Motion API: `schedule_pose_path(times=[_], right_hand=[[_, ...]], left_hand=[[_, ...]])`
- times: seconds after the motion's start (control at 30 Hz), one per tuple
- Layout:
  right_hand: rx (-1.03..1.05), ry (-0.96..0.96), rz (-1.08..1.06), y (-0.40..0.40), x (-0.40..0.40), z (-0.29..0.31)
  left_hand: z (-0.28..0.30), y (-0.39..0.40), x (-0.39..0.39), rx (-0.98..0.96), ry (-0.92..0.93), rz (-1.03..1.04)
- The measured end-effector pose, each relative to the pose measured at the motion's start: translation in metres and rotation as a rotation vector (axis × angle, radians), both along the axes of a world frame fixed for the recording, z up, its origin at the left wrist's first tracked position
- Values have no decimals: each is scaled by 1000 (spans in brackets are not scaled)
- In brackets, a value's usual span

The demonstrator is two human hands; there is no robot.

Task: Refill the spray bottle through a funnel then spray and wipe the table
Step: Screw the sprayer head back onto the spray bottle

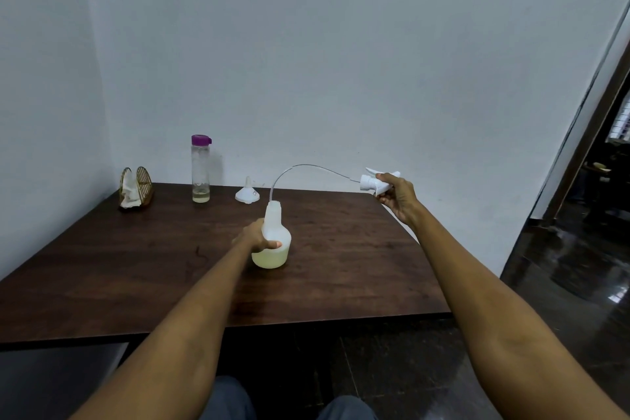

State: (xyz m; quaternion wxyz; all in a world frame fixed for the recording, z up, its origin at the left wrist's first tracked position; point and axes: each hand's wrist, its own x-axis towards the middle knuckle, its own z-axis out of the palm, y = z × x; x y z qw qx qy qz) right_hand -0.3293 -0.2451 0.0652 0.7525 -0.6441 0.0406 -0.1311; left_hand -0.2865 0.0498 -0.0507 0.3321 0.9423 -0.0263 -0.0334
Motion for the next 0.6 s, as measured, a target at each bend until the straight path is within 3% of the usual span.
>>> schedule_pose_path(times=[0.27, 0.6], right_hand=[[-224, -59, 44, 12, 5, 10], [109, -138, -28, 10, 3, 29]], left_hand=[[0, 2, -1, 13, -11, -10], [0, 2, -3, 5, 6, 2]])
